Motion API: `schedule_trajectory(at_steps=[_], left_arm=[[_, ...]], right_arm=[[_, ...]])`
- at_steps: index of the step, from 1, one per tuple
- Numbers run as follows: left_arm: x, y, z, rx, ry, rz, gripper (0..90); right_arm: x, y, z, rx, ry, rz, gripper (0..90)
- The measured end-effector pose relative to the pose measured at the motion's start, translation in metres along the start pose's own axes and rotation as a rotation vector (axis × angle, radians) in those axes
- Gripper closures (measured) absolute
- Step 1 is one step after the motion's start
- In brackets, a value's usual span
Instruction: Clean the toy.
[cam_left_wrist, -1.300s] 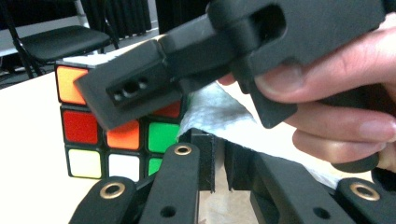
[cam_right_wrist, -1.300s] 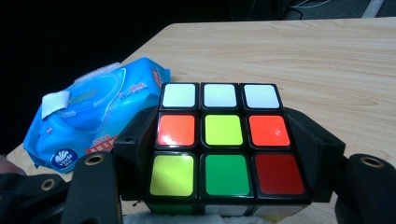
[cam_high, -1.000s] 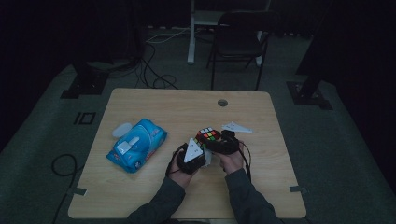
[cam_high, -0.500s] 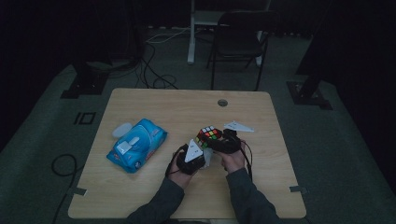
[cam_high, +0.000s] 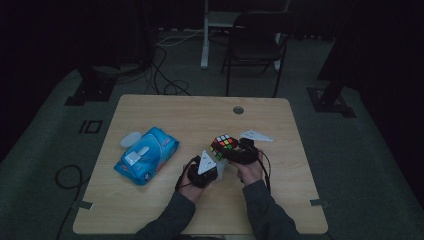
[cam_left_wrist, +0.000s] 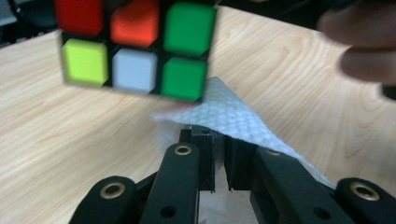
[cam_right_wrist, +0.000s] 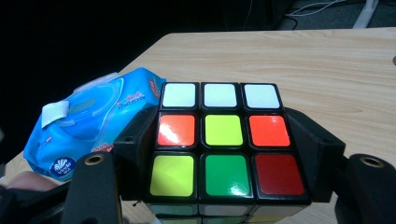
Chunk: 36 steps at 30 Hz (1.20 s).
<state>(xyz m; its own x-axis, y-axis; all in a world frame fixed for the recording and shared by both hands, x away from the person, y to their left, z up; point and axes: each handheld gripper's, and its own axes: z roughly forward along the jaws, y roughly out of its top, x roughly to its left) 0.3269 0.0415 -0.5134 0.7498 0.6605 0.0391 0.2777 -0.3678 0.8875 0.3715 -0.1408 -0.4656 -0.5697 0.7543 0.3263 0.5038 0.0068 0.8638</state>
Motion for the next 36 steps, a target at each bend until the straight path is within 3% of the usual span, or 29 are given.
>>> schedule_trajectory(at_steps=[4,15,36], left_arm=[[0.011,-0.005,-0.004,0.005,0.029,-0.037,84.8],[0.03,-0.015,-0.017,0.009,0.086,-0.074,84.7],[0.052,-0.031,-0.034,0.048,0.167,-0.104,84.2]], right_arm=[[-0.001,0.001,-0.002,0.002,-0.002,-0.007,33.9],[-0.007,-0.003,-0.002,0.025,-0.031,-0.032,33.9],[-0.017,-0.02,-0.002,0.095,-0.177,-0.162,33.9]])
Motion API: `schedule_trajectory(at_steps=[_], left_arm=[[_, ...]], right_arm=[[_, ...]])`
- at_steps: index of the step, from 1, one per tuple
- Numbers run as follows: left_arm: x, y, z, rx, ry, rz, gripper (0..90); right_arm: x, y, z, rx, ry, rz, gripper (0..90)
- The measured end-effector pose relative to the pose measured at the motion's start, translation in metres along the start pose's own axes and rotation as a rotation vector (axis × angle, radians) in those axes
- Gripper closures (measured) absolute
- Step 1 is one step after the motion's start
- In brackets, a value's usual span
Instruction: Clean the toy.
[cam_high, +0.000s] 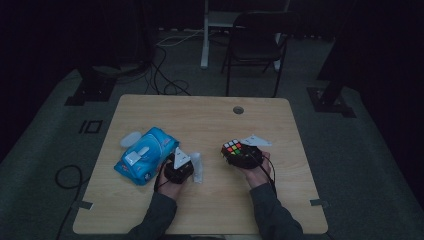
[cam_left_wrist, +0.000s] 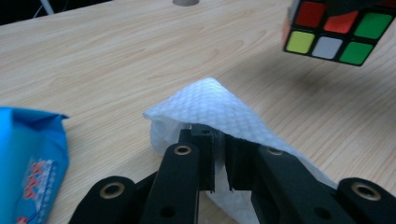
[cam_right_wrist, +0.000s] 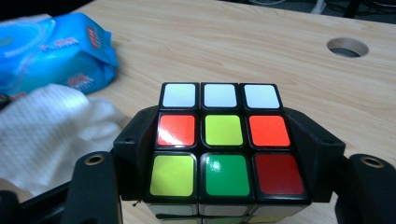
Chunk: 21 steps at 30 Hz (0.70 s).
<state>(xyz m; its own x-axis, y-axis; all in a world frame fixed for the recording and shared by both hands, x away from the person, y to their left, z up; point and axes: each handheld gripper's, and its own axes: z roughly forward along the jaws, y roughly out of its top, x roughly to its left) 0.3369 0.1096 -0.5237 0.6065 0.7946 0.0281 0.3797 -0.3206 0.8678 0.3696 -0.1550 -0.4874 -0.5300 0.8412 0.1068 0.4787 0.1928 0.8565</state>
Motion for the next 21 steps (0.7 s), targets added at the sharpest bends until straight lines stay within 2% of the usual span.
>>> schedule_trajectory(at_steps=[6,21], left_arm=[[0.008,-0.006,-0.003,0.012,0.027,-0.014,83.8],[0.023,-0.017,-0.008,0.04,0.069,-0.043,82.7]], right_arm=[[-0.007,-0.009,0.002,0.028,-0.04,-0.015,33.9],[-0.016,-0.026,0.006,0.082,-0.097,-0.046,33.8]])
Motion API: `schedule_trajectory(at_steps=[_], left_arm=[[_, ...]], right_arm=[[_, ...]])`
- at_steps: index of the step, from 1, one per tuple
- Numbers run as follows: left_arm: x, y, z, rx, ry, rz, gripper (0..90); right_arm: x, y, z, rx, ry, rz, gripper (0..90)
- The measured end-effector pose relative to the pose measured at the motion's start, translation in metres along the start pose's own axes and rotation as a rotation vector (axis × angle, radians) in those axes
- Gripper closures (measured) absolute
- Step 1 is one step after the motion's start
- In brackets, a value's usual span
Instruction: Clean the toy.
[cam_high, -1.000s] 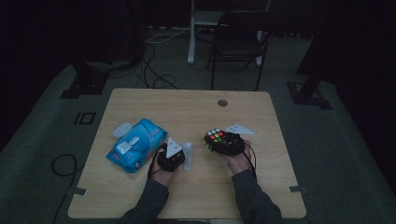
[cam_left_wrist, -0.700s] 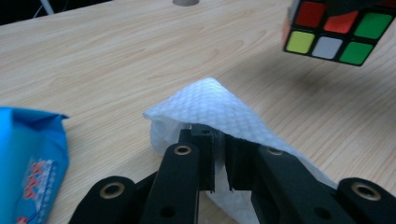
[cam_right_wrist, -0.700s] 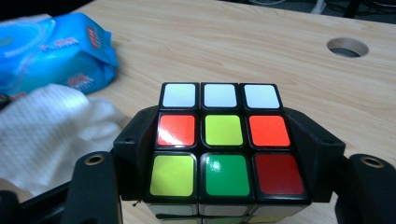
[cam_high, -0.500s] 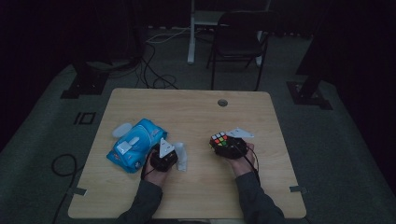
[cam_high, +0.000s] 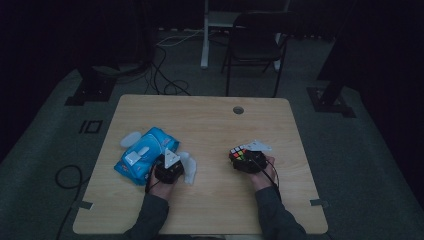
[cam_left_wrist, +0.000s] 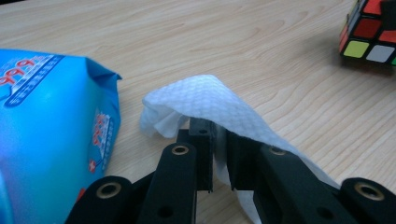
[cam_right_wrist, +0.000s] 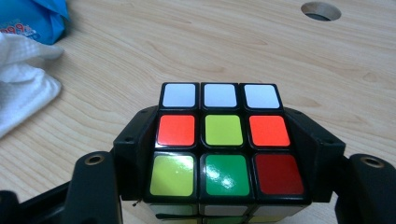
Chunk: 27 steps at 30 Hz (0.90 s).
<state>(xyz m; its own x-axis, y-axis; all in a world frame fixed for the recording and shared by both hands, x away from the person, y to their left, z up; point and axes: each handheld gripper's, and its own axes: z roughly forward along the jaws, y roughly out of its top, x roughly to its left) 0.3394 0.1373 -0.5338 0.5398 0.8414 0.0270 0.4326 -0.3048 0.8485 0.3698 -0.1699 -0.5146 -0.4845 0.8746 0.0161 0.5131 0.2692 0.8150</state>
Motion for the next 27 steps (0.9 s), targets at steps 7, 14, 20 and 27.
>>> schedule_trajectory(at_steps=[7,14,20,27], left_arm=[[0.003,-0.003,0.0,0.01,0.009,-0.012,81.7],[0.004,-0.004,0.001,0.026,0.008,-0.014,79.6],[0.005,-0.004,0.002,0.029,0.007,-0.02,74.7],[0.006,-0.005,0.001,0.036,-0.011,-0.032,63.6]], right_arm=[[-0.003,-0.006,0.004,0.017,-0.013,0.002,33.8],[-0.004,-0.011,0.006,0.024,-0.018,0.003,33.8],[-0.004,-0.011,0.006,0.023,-0.014,-0.007,33.7],[-0.004,-0.013,0.007,0.041,-0.008,-0.021,23.2]])
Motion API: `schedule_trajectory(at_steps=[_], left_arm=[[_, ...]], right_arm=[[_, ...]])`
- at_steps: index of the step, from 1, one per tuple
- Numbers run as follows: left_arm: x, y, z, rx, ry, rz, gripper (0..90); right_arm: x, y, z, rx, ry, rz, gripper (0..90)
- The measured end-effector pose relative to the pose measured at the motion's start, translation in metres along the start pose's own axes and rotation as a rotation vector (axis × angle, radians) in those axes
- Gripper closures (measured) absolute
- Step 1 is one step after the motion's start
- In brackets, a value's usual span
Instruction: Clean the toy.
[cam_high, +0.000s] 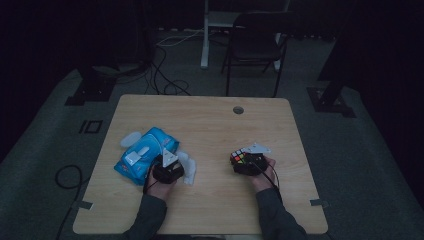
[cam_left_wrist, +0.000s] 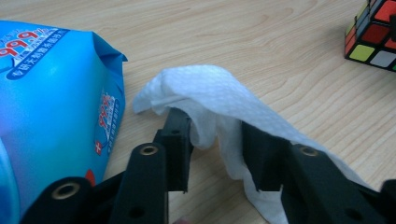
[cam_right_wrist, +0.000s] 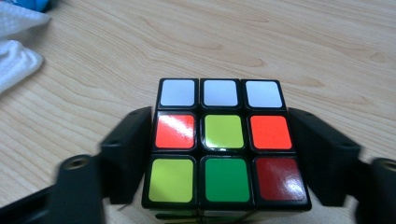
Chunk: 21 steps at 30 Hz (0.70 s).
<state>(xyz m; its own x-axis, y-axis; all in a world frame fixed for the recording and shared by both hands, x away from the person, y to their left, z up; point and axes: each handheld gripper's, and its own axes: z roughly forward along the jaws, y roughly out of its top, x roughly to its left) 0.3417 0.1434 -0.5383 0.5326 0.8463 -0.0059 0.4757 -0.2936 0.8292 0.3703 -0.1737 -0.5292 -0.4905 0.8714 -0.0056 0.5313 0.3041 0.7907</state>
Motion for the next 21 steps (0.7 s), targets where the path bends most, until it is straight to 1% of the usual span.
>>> schedule_trajectory(at_steps=[3,6,8,14,18,21], left_arm=[[0.0,-0.001,-0.001,0.002,-0.006,-0.009,59.8],[0.002,-0.003,-0.003,0.004,-0.005,-0.014,57.2],[0.003,-0.004,-0.005,0.012,-0.006,-0.024,55.5],[0.008,-0.003,-0.015,0.028,-0.017,-0.033,50.4],[0.011,0.002,-0.023,0.028,-0.01,-0.026,48.6],[0.014,0.006,-0.029,0.025,-0.007,-0.029,48.3]], right_arm=[[0.001,0.0,0.0,0.006,-0.015,-0.001,17.1],[0.0,0.0,-0.001,0.009,-0.009,-0.007,14.5],[0.0,-0.001,-0.003,0.009,-0.001,-0.013,14.3],[0.002,-0.002,-0.009,0.008,0.006,-0.039,13.5],[0.003,-0.002,-0.011,0.001,0.008,-0.04,13.7],[0.003,-0.002,-0.014,-0.008,0.011,-0.035,13.7]])
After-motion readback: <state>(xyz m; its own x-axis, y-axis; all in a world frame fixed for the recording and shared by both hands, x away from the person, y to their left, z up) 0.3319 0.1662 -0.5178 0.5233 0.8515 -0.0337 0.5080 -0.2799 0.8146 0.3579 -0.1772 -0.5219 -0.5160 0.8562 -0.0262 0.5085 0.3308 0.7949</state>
